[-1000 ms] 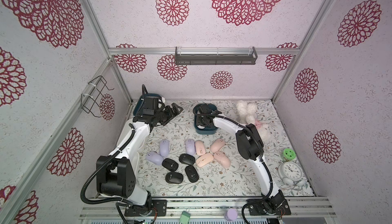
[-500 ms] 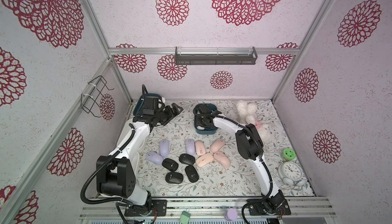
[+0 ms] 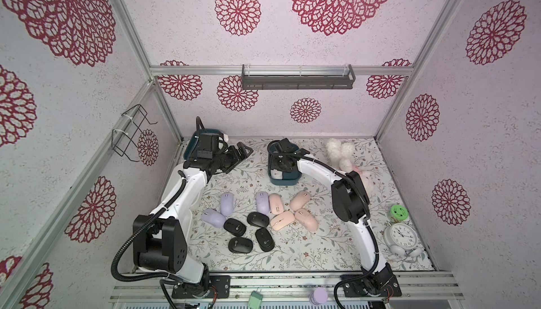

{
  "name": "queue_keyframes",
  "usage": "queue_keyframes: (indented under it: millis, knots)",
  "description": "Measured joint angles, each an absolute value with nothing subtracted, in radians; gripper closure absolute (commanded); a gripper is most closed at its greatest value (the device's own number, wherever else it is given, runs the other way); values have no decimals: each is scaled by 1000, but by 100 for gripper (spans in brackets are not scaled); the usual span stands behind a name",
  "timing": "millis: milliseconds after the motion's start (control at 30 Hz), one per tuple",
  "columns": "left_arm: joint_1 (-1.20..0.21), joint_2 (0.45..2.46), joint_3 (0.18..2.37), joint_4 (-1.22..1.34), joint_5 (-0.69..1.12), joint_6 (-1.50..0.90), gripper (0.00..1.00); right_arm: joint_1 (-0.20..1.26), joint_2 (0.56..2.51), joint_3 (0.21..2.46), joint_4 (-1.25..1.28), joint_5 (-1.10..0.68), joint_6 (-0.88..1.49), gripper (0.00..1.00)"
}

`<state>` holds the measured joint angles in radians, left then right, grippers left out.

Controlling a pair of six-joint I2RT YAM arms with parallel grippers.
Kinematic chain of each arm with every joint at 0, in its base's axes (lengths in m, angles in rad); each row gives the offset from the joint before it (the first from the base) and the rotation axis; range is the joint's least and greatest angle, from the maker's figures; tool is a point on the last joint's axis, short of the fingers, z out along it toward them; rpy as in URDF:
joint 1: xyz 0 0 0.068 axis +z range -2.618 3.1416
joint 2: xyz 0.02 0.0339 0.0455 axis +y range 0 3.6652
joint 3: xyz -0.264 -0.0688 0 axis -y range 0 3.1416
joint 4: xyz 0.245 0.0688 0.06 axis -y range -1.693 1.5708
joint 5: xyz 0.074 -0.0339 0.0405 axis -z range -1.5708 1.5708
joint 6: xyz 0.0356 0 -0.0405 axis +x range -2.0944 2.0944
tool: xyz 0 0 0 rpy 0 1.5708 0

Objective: Place the mice by color into the storage box
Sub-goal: Place the mouse in the storage box, then move the storage box to the center of the board.

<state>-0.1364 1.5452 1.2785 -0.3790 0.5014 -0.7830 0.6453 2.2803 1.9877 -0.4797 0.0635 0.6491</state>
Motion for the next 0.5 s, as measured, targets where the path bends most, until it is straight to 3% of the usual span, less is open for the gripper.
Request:
queue_keyframes:
  millis: [267, 500]
  knots:
    - [-136, 1545, 1278, -379, 507, -783, 2, 612, 2024, 1779, -488, 101, 545, 45]
    - [-136, 1547, 1279, -380, 507, -782, 2, 526, 1947, 1542, -492, 104, 513, 56]
